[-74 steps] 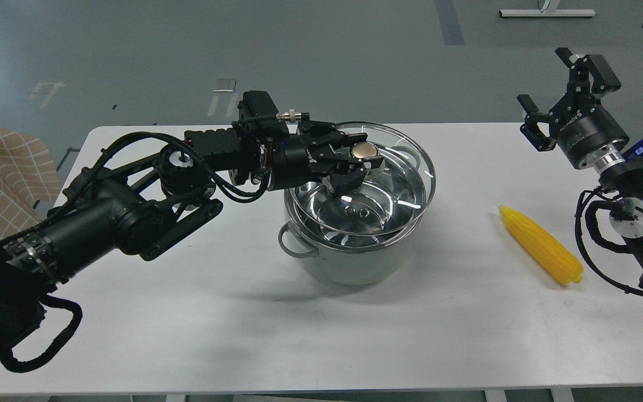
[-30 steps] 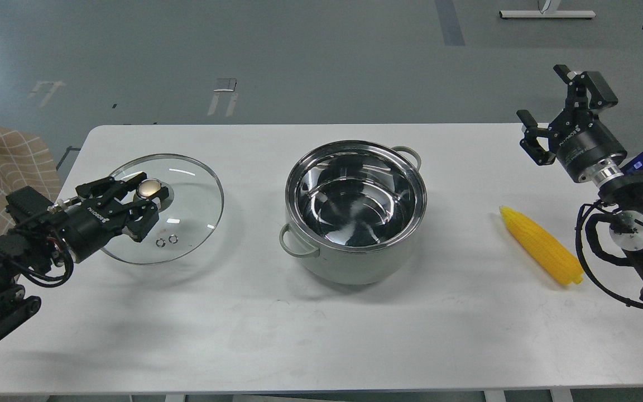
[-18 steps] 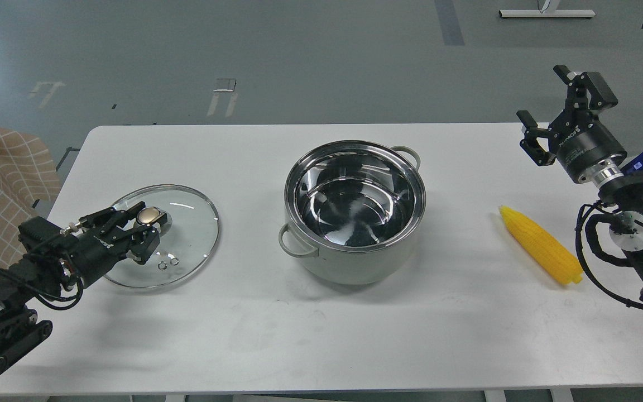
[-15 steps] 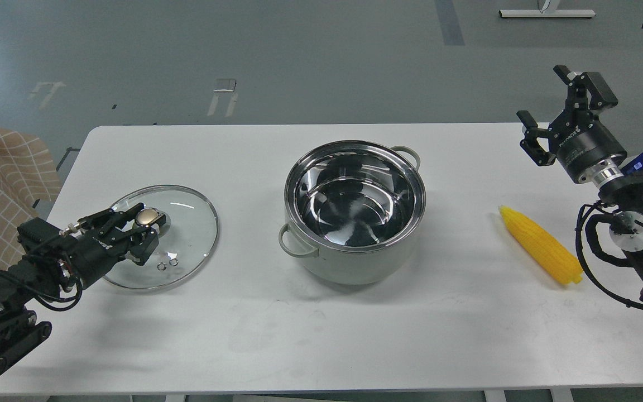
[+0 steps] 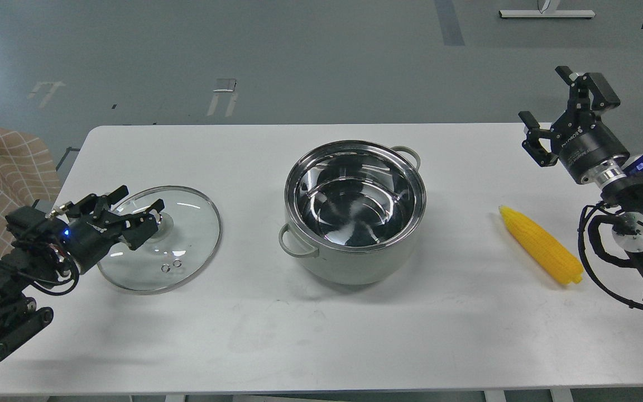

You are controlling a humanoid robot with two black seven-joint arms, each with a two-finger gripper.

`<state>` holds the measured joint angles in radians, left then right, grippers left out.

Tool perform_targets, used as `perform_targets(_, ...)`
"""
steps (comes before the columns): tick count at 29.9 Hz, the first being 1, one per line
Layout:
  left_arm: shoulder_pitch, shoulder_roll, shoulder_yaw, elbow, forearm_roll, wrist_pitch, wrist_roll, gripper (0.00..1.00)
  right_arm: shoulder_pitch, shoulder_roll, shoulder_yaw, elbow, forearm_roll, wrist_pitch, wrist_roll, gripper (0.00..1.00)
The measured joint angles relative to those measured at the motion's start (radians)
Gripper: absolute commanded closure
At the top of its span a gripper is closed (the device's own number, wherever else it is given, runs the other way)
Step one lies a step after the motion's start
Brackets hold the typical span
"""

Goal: Open pot and put corn in
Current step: 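Release the lid knob and raise the left gripper away, then lower the right gripper onto the yellow corn cob and grasp it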

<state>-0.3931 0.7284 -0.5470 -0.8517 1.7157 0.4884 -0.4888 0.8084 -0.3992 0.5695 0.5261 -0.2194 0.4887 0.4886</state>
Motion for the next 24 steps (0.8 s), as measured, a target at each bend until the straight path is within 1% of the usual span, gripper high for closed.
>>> perform_targets(2,-0.054,0.067,-0.005,-0.099,-0.129,-0.03,0.0,0.11,0.003,-0.012,-0.001,0.003,-0.008,0.0,0.0,0.0)
perform_targets(5,-0.136,0.135,-0.023,-0.218,-0.381,-0.171,0.0,0.09,0.017,-0.045,-0.003,0.022,-0.07,0.0,0.0,0.0)
perform_targets(6,-0.168,0.146,-0.036,-0.244,-0.487,-0.229,0.0,0.09,0.021,-0.062,-0.005,0.033,-0.106,0.0,0.0,0.0)
perform_targets(9,-0.264,0.157,-0.074,-0.275,-0.802,-0.427,0.0,0.06,0.046,-0.146,-0.011,0.089,-0.253,0.0,0.0,0.0)
perform_targets(12,-0.331,0.158,-0.096,-0.279,-1.046,-0.588,0.0,0.05,0.073,-0.248,-0.042,0.159,-0.425,0.0,0.0,0.0)
perform_targets(15,-0.359,0.149,-0.129,-0.279,-1.248,-0.725,0.0,0.05,0.113,-0.362,-0.102,0.241,-0.64,0.0,0.0,0.0)
perform_targets(17,-0.365,0.13,-0.155,-0.279,-1.346,-0.778,0.0,0.04,0.136,-0.424,-0.139,0.29,-0.774,0.0,0.0,0.0)
perform_targets(18,-0.366,0.116,-0.167,-0.279,-1.381,-0.792,0.0,0.04,0.144,-0.453,-0.155,0.315,-0.845,0.0,0.0,0.0)
perform_targets(21,-0.367,0.079,-0.186,-0.278,-1.423,-0.803,0.0,0.04,0.151,-0.514,-0.193,0.37,-1.045,0.0,0.0,0.0)
perform_targets(24,-0.367,0.06,-0.189,-0.277,-1.429,-0.805,0.0,0.04,0.146,-0.534,-0.257,0.391,-1.203,-0.024,0.0,0.0)
